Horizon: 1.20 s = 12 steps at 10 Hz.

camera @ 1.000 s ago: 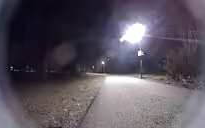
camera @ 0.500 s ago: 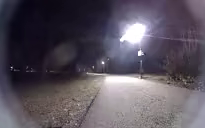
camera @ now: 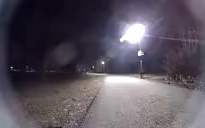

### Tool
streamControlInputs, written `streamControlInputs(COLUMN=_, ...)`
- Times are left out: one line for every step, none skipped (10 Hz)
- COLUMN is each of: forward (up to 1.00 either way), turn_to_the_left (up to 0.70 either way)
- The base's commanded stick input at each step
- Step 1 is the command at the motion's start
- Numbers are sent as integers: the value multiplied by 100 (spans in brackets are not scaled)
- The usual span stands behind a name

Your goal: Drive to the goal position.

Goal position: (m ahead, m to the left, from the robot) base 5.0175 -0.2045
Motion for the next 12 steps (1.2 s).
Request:
streamControlInputs(forward=100, turn_to_the_left=-27)
streamControlInputs(forward=100, turn_to_the_left=-27)
streamControlInputs(forward=100, turn_to_the_left=-15)
streamControlInputs(forward=100, turn_to_the_left=0)
streamControlInputs(forward=100, turn_to_the_left=0)
streamControlInputs(forward=100, turn_to_the_left=0)
streamControlInputs(forward=100, turn_to_the_left=0)
streamControlInputs(forward=100, turn_to_the_left=0)
streamControlInputs(forward=100, turn_to_the_left=0)
streamControlInputs(forward=100, turn_to_the_left=-1)
streamControlInputs(forward=100, turn_to_the_left=-15)
streamControlInputs(forward=100, turn_to_the_left=-24)
